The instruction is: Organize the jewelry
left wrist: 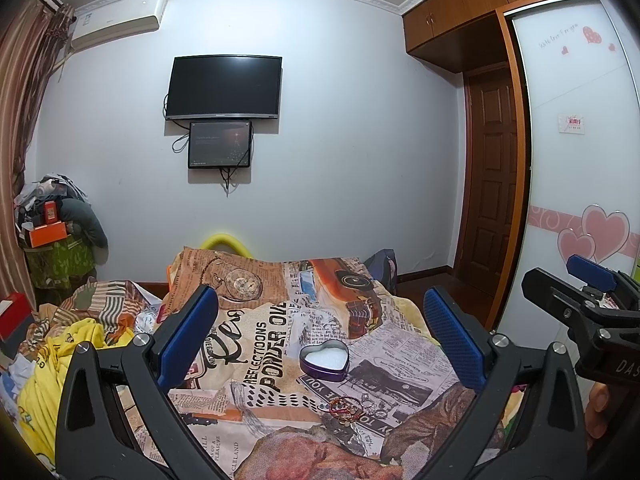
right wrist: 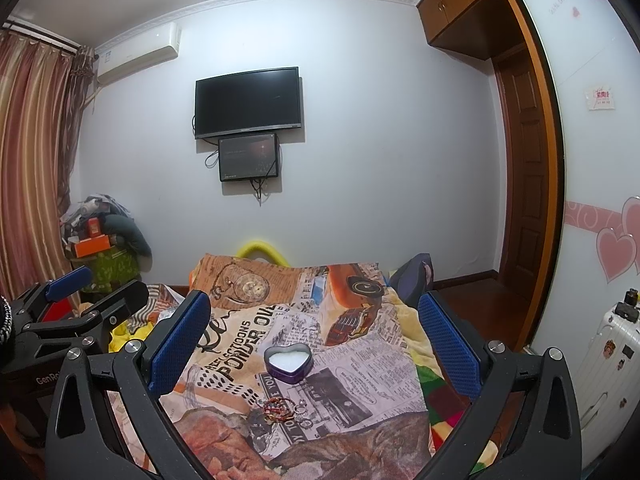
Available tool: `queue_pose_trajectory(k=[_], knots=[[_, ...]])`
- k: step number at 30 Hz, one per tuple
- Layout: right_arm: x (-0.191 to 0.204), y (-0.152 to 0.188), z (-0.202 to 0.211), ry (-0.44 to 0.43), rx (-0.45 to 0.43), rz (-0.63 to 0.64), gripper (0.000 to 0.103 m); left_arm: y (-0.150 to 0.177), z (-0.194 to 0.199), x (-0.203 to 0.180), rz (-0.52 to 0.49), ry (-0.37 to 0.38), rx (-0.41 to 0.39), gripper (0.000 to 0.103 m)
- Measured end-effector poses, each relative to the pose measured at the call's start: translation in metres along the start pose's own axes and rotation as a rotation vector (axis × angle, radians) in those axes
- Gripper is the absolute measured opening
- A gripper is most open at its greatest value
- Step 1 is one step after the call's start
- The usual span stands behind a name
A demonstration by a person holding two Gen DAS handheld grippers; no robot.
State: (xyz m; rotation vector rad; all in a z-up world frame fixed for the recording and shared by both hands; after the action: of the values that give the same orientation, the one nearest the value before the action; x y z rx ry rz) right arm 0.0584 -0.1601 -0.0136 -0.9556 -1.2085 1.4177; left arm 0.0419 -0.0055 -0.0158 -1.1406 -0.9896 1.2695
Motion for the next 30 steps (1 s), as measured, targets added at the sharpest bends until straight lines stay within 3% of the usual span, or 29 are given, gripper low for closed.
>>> queue_pose_trajectory(k=[15, 21, 30], knots=[[-0.006, 0.005, -0.014, 0.003, 0.05, -0.011, 0.103, 0.008, -0.021, 0.006, 0.012, -0.01, 0.051, 0.103], [-0.01, 0.021, -0.032, 0.019, 0.12, -0.004, 0.103, 0.023, -0.044, 0.014, 0.027, -0.009, 0.131, 0.103], [-0.021, 0.066, -0.078, 0.053, 0.304, 0.027, 0.103, 0.07, -0.095, 0.028, -0.007, -0.043, 0.3, 0.103]])
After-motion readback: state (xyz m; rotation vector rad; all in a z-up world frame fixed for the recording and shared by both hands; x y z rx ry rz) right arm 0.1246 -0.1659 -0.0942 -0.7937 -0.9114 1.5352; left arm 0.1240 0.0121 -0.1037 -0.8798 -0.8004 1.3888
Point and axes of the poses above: each gripper's, at about its wrist camera, not at the fingertips, and z roughly against the way its jaws point, x to its left, y to its underside, the point moved 4 cm from there along -z, roughly the way its jaws point, and after that the axes turned 5 degrees about y, right-handed, at the moved point
